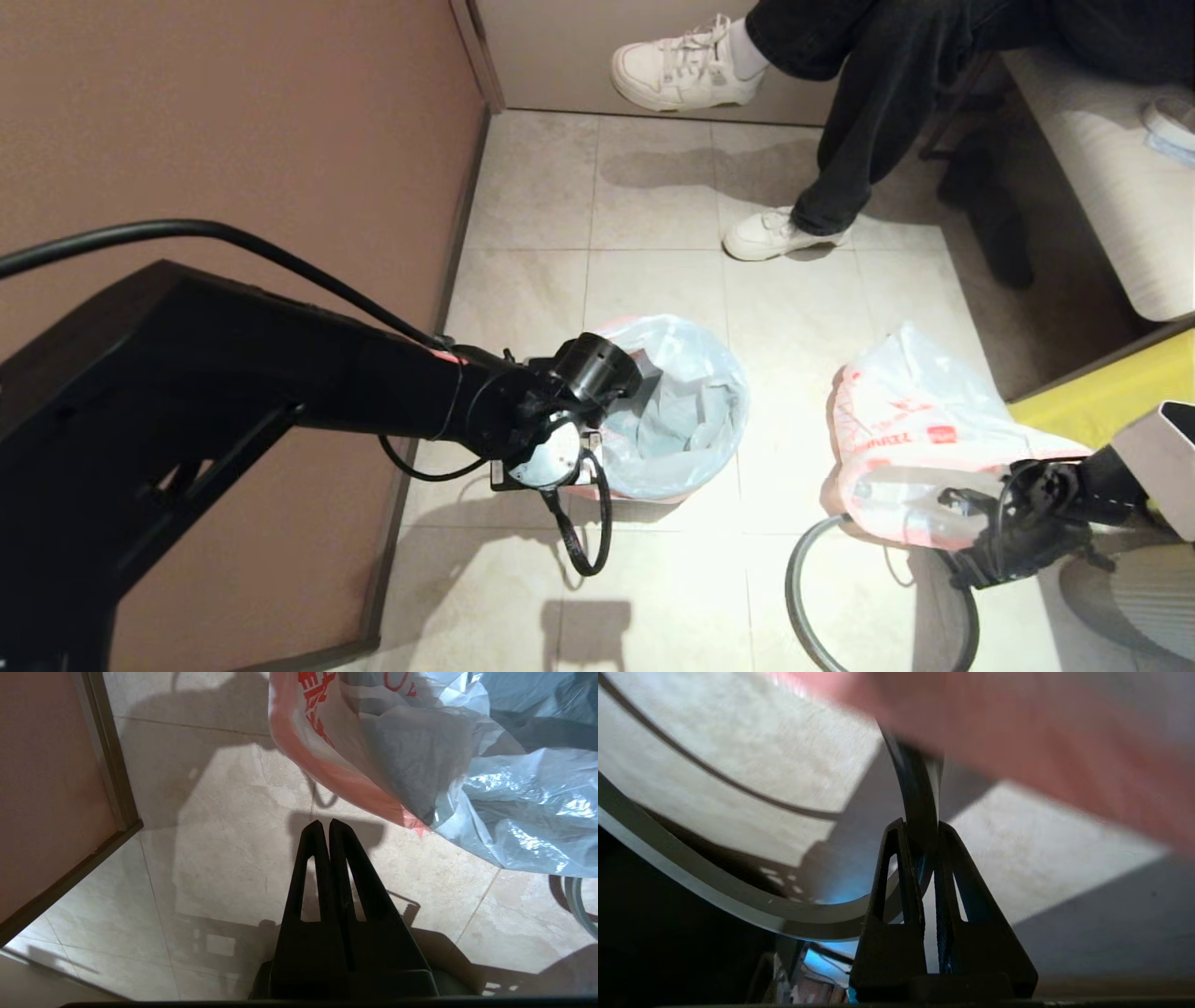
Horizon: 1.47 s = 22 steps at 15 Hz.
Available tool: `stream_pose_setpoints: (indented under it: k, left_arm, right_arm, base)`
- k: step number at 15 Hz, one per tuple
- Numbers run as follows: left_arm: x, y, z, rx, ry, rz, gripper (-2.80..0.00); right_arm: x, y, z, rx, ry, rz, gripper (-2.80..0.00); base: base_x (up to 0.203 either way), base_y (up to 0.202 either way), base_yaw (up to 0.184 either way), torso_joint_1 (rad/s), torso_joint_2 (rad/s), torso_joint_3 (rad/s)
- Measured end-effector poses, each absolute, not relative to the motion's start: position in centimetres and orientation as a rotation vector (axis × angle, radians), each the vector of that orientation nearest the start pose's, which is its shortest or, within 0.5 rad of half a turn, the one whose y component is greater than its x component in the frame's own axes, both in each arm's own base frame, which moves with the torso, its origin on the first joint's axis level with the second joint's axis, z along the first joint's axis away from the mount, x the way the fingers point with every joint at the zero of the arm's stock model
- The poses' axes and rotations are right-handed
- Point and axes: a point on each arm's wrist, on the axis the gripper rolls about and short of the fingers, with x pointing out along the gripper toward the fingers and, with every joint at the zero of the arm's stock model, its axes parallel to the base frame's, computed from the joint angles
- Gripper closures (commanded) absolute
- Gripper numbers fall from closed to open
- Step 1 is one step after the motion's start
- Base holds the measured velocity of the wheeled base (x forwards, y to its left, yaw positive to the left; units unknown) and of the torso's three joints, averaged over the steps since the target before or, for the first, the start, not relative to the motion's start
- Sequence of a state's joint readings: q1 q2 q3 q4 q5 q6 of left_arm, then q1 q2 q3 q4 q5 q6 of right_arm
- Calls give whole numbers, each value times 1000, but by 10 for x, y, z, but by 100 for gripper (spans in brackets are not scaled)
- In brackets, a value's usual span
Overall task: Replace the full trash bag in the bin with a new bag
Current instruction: Place the trash can ring on the trash can
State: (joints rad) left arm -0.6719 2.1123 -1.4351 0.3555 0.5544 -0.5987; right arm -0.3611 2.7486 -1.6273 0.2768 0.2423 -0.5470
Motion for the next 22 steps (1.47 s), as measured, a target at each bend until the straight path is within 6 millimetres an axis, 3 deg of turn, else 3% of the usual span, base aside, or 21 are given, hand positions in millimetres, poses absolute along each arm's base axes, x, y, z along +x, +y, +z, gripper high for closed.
stream_pose_setpoints:
  k: [4,8,10,13,17,22]
  left_arm:
    - [306,-237,116,53,846,133,0]
    - [295,-229,97,76,893,157,0]
    - [299,-229,99,36,852,136,0]
    - [306,-229,114,0,811,99,0]
    - [310,-222,161,-59,728,-8,0]
    - [313,-226,191,-98,643,-33,0]
  right_arm:
    - [381,-140,-49,-19,1303,258,0]
    - [344,-127,33,21,1310,251,0]
    - [321,-117,74,66,1317,261,0]
    - [297,-93,123,148,1283,245,0]
    - [281,-49,174,241,1169,192,0]
    - [284,-9,205,244,1021,143,0]
  base:
    - [0,0,0,0,0,0]
    - [0,0,0,0,0,0]
    - [0,0,0,0,0,0]
    - [0,0,0,0,0,0]
    - [0,0,0,0,0,0]
    - [0,0,0,0,0,0]
